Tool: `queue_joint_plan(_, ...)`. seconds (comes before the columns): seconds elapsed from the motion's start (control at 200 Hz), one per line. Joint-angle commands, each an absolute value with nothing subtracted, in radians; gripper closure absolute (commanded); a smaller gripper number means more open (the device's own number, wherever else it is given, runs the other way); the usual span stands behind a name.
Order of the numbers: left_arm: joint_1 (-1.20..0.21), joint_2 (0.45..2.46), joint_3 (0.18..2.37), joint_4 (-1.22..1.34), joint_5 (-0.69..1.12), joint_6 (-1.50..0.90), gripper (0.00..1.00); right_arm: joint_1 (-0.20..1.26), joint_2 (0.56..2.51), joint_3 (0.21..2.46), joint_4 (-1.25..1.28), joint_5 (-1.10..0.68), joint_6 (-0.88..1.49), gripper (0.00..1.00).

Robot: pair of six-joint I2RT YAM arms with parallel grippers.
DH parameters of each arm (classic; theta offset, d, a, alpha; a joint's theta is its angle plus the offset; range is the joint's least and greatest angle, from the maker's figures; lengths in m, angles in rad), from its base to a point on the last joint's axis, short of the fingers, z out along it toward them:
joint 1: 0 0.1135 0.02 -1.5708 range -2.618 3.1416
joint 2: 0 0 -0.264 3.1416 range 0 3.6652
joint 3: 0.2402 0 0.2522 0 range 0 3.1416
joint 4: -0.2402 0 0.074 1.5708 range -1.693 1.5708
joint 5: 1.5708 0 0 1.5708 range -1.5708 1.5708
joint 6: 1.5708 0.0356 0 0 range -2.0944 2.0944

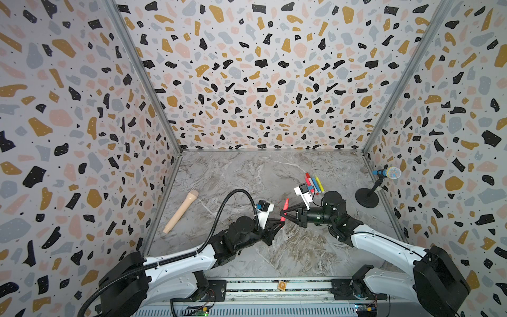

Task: Insert pens into pen caps
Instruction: Pass a pen.

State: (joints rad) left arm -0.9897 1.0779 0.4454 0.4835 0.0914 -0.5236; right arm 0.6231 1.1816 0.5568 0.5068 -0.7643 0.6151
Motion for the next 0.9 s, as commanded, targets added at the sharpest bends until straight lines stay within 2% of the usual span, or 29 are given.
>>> queue_joint_plan(0.0, -0.999, 1.077, 0.454, 0.541, 0.118, -0.551, 0.74, 0.622, 1.147, 0.589, 0.488, -0.746, 0.571, 0.90)
queue_joint_plan(0.135, -0.999, 1.080, 0.463, 0.549, 0.151, -0.562, 0.70, 0.629, 1.134, 0.592, 0.445, -0.732, 0.542, 0.91)
queue_joint_plan(0.616, -0.999, 1.117, 0.508, 0.561, 0.212, -0.573, 0.73, 0.679, 1.125, 0.599, 0.454, -0.758, 0.531, 0.91)
queue_joint_plan(0.771, -0.999, 1.119, 0.510, 0.561, 0.199, -0.584, 0.80, 0.680, 1.126, 0.598, 0.455, -0.757, 0.530, 0.91)
queue_joint_plan(0.891, -0.999, 1.120, 0.512, 0.558, 0.189, -0.589, 0.91, 0.680, 1.123, 0.597, 0.456, -0.756, 0.529, 0.91)
